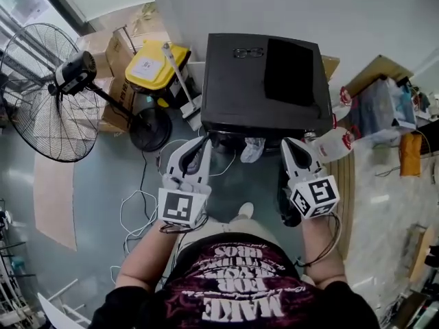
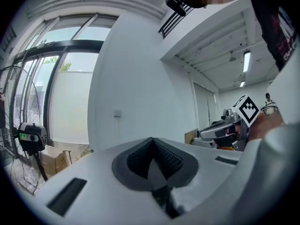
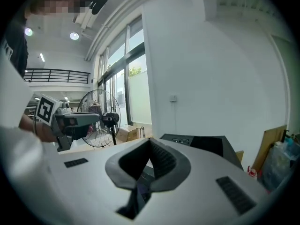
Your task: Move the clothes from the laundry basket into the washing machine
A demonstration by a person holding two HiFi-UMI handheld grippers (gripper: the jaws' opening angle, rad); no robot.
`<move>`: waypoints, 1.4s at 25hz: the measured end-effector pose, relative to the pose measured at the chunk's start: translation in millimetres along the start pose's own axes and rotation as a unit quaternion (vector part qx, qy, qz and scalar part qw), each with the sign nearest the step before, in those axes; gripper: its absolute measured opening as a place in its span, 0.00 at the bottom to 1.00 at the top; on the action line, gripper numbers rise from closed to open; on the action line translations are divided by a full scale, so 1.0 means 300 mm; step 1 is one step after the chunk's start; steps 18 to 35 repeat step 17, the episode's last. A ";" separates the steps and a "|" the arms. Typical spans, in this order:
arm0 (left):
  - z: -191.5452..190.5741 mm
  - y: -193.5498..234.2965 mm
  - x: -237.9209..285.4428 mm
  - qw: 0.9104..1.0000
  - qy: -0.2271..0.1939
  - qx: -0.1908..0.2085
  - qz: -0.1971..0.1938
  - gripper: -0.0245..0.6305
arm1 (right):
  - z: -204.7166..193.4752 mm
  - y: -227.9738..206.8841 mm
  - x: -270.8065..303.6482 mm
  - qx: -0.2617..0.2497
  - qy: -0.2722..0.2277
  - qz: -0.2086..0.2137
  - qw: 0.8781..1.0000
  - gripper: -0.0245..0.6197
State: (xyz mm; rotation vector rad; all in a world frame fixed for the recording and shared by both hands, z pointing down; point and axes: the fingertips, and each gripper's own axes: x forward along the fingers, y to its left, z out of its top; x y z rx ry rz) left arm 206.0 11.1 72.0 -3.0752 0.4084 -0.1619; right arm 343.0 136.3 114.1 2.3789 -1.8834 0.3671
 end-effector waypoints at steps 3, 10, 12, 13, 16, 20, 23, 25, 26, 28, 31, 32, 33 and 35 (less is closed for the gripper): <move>0.027 0.009 -0.009 1.000 0.000 -0.001 0.002 0.04 | 0.037 0.021 -0.018 -0.001 -0.007 0.008 1.000 0.04; 0.081 -0.002 -0.031 1.000 0.001 0.019 0.013 0.04 | 0.083 0.037 -0.036 -0.025 -0.011 0.036 0.999 0.04; 0.095 -0.011 -0.035 1.000 -0.001 0.022 0.019 0.04 | 0.086 0.023 -0.045 -0.023 -0.013 0.040 0.999 0.04; 0.102 -0.012 -0.036 1.000 -0.003 0.023 0.021 0.04 | 0.087 0.017 -0.049 -0.023 -0.013 0.042 0.999 0.04; 0.112 -0.011 -0.035 0.999 -0.009 0.026 0.027 0.04 | 0.080 0.009 -0.061 -0.025 -0.010 0.052 0.998 0.04; 0.112 -0.011 -0.036 0.999 -0.010 0.025 0.029 0.04 | 0.074 0.007 -0.066 -0.026 -0.009 0.056 0.998 0.04; 0.112 -0.011 -0.036 0.999 -0.010 0.025 0.029 0.04 | 0.074 0.007 -0.066 -0.026 -0.009 0.056 0.998 0.04; 0.112 -0.011 -0.036 0.999 -0.010 0.025 0.029 0.04 | 0.074 0.007 -0.066 -0.026 -0.009 0.056 0.998 0.04; 0.112 -0.011 -0.036 0.999 -0.010 0.025 0.029 0.04 | 0.074 0.007 -0.066 -0.026 -0.009 0.056 0.998 0.04; 0.112 -0.011 -0.036 0.999 -0.010 0.025 0.029 0.04 | 0.074 0.007 -0.066 -0.026 -0.009 0.056 0.998 0.04; 0.112 -0.011 -0.036 0.999 -0.010 0.025 0.029 0.04 | 0.074 0.007 -0.066 -0.026 -0.009 0.056 0.998 0.04; 0.112 -0.011 -0.036 0.999 -0.010 0.025 0.029 0.04 | 0.074 0.007 -0.066 -0.026 -0.009 0.056 0.998 0.04; 0.112 -0.011 -0.036 0.999 -0.010 0.025 0.029 0.04 | 0.074 0.007 -0.066 -0.026 -0.009 0.056 0.998 0.04; 0.112 -0.011 -0.036 0.999 -0.010 0.025 0.029 0.04 | 0.074 0.007 -0.066 -0.026 -0.009 0.056 0.998 0.04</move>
